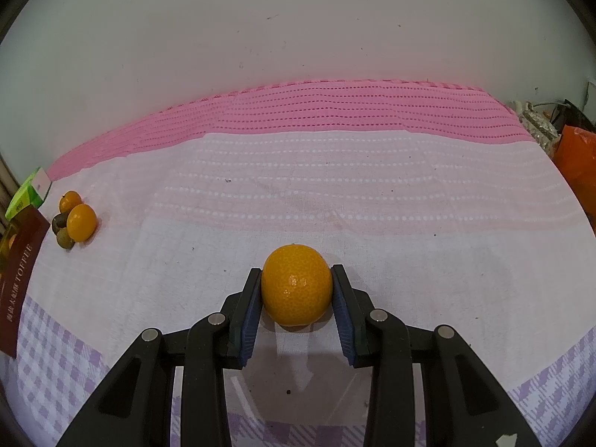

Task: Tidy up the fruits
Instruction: 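Carry the passion fruit over the tin with the left gripper while the right gripper holds the mandarin, then lower the passion fruit into the tin and open the left gripper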

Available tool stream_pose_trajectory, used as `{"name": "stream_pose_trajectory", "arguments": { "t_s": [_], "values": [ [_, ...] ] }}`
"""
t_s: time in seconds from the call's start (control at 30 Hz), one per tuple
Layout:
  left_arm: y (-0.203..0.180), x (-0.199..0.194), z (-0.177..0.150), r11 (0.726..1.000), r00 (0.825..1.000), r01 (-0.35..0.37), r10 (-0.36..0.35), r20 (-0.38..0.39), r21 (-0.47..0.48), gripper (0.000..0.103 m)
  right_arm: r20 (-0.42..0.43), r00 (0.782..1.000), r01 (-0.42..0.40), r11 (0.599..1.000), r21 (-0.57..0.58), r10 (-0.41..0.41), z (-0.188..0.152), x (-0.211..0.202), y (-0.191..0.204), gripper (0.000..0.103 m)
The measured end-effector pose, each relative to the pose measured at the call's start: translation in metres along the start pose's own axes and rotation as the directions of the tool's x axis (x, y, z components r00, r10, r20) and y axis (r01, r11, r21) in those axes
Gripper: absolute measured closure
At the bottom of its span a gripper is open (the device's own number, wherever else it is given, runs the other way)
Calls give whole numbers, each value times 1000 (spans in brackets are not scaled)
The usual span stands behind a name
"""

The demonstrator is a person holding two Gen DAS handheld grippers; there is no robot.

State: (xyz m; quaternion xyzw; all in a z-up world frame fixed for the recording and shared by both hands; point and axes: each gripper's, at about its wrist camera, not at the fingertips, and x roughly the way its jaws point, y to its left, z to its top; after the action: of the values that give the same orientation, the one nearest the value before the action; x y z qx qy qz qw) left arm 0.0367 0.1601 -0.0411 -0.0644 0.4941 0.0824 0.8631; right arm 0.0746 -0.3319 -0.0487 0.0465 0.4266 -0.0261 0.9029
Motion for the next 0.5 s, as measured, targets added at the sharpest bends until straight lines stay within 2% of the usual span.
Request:
{"name": "stream_pose_trajectory", "arguments": {
  "t_s": [0.2, 0.37, 0.5],
  "values": [
    [-3, 0, -1, 1000, 1000, -10, 10, 1, 11, 63, 0, 1000, 11, 1000, -7, -11, -1, -1, 3, 69],
    [-6, 1, -1, 999, 1000, -21, 21, 2, 28, 63, -3, 998, 62, 997, -45, -62, -1, -2, 14, 69],
    [-5, 3, -2, 999, 1000, -23, 23, -7, 28, 63, -3, 998, 68, 997, -34, -68, -3, -3, 15, 70]
  ]
}}
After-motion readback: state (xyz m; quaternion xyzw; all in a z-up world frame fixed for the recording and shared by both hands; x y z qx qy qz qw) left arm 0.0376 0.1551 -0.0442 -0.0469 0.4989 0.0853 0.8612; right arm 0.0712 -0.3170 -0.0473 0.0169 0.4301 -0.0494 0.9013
